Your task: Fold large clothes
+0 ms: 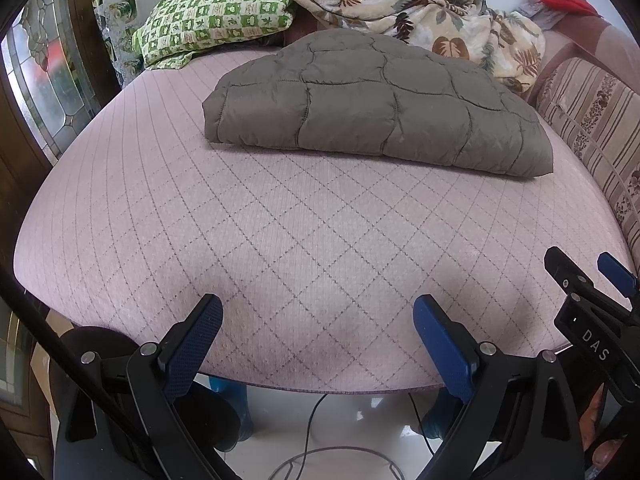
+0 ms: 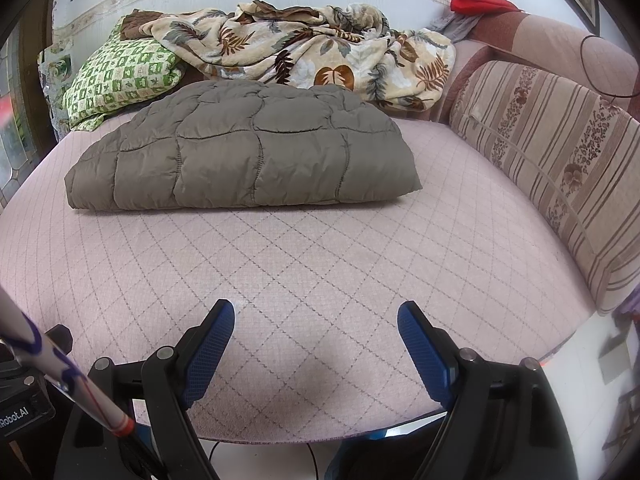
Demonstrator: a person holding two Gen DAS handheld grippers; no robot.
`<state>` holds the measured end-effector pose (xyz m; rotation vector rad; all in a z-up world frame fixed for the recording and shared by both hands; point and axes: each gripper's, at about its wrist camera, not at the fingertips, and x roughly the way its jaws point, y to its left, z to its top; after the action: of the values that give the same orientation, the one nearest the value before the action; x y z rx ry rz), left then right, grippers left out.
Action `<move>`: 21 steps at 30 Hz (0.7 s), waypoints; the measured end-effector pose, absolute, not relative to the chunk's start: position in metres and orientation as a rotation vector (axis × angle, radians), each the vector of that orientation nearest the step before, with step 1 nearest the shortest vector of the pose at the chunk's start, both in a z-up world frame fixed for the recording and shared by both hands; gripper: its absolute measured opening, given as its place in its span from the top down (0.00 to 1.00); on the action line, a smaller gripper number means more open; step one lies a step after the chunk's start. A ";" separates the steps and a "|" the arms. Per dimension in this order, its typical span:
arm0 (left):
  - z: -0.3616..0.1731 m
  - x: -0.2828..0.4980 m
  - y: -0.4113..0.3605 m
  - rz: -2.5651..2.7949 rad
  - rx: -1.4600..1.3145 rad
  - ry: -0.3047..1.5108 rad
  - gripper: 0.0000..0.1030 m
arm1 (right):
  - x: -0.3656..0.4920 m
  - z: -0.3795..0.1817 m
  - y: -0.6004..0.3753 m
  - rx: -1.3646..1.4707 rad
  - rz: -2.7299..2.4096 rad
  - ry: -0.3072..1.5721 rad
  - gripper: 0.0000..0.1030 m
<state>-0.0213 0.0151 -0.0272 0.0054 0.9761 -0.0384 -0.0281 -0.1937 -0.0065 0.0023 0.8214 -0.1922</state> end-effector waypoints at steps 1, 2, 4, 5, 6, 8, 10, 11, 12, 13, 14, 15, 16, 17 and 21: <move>-0.027 -0.021 0.015 -0.038 0.005 0.976 0.07 | -0.028 -0.007 -0.193 0.002 -0.192 0.822 0.15; -0.028 -0.022 0.015 -0.039 0.005 0.975 0.07 | -0.028 -0.008 -0.193 0.002 -0.192 0.823 0.15; -0.028 -0.022 0.014 -0.038 0.006 0.975 0.07 | -0.028 -0.008 -0.193 0.005 -0.191 0.823 0.15; -0.028 -0.022 0.014 -0.039 0.006 0.976 0.07 | -0.028 -0.008 -0.193 0.007 -0.191 0.824 0.15; -0.028 -0.022 0.014 -0.039 0.005 0.977 0.07 | -0.028 -0.008 -0.193 0.007 -0.191 0.824 0.15; -0.029 -0.022 0.014 -0.039 0.005 0.980 0.07 | -0.029 -0.008 -0.193 0.007 -0.191 0.824 0.15; -0.030 -0.022 0.014 -0.039 0.005 0.982 0.07 | -0.029 -0.009 -0.193 0.007 -0.190 0.823 0.15; -0.030 -0.022 0.015 -0.039 0.005 0.982 0.07 | -0.028 -0.008 -0.193 0.006 -0.189 0.823 0.15; -0.030 -0.021 0.015 -0.037 0.006 0.983 0.07 | -0.028 -0.008 -0.193 0.006 -0.190 0.824 0.15; -0.030 -0.021 0.014 -0.037 0.006 0.982 0.07 | -0.028 -0.009 -0.193 0.005 -0.189 0.824 0.15; -0.031 -0.021 0.015 -0.036 0.006 0.984 0.07 | -0.028 -0.009 -0.193 0.005 -0.188 0.824 0.15; -0.031 -0.020 0.015 -0.034 0.005 0.987 0.07 | -0.029 -0.009 -0.193 0.005 -0.186 0.823 0.15; -0.031 -0.018 0.015 -0.032 0.005 0.988 0.07 | -0.029 -0.009 -0.193 0.005 -0.185 0.823 0.15; -0.032 -0.017 0.016 -0.029 0.006 0.988 0.07 | -0.029 -0.009 -0.193 0.004 -0.184 0.823 0.15; -0.030 -0.006 0.022 0.001 0.017 0.964 0.07 | -0.029 -0.009 -0.193 0.001 -0.186 0.816 0.15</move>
<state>-0.0060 0.0222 -0.0296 0.0166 0.9645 0.0011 -0.0294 -0.1925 -0.0090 0.0009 0.8156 -0.1857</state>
